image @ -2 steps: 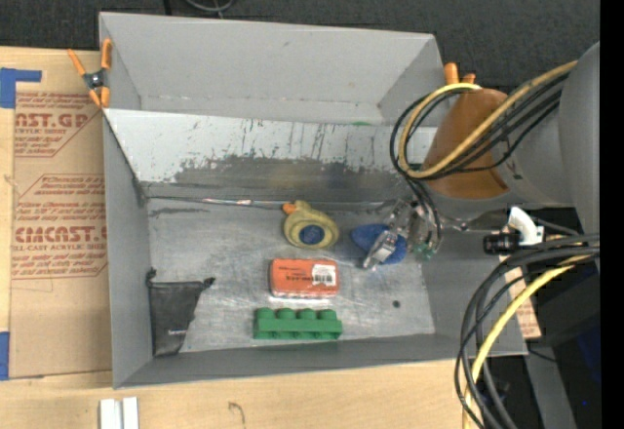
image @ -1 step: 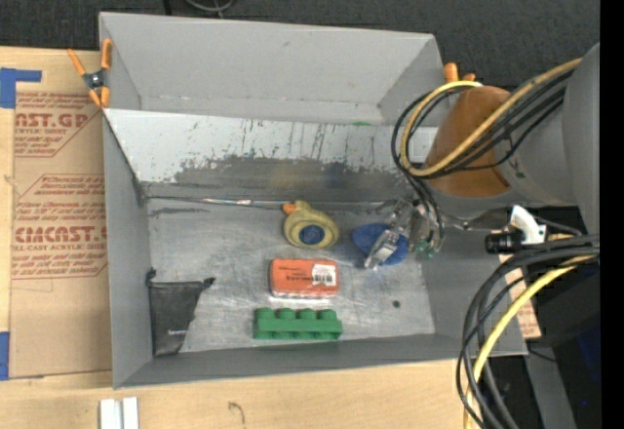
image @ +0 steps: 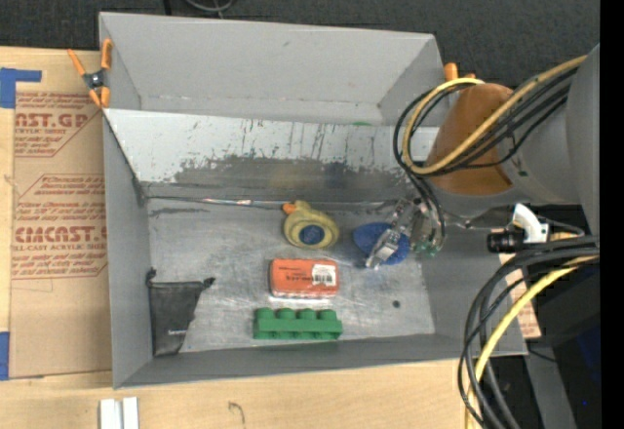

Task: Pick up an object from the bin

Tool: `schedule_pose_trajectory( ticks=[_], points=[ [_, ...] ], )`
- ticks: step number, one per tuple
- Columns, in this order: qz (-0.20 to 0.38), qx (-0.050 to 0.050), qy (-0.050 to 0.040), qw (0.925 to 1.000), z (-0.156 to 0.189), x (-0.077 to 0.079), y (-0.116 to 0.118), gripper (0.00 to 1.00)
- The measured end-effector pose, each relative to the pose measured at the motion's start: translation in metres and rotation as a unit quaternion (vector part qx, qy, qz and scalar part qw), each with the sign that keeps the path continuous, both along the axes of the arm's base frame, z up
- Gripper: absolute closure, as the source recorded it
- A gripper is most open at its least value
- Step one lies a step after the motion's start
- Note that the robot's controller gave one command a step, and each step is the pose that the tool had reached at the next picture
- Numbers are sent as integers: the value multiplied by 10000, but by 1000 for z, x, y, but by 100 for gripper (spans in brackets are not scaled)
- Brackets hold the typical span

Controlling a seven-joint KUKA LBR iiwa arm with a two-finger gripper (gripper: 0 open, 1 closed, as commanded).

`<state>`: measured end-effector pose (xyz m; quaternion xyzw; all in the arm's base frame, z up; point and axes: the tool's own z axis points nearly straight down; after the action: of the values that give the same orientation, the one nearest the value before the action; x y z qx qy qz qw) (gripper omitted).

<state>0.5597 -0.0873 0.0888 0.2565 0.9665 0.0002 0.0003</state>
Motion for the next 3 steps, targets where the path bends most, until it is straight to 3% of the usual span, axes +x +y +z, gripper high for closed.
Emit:
schedule_pose_trajectory(
  ticks=[3],
  points=[
    [2, 4, 8, 10000, 35, 0, 1, 100]
  ],
)
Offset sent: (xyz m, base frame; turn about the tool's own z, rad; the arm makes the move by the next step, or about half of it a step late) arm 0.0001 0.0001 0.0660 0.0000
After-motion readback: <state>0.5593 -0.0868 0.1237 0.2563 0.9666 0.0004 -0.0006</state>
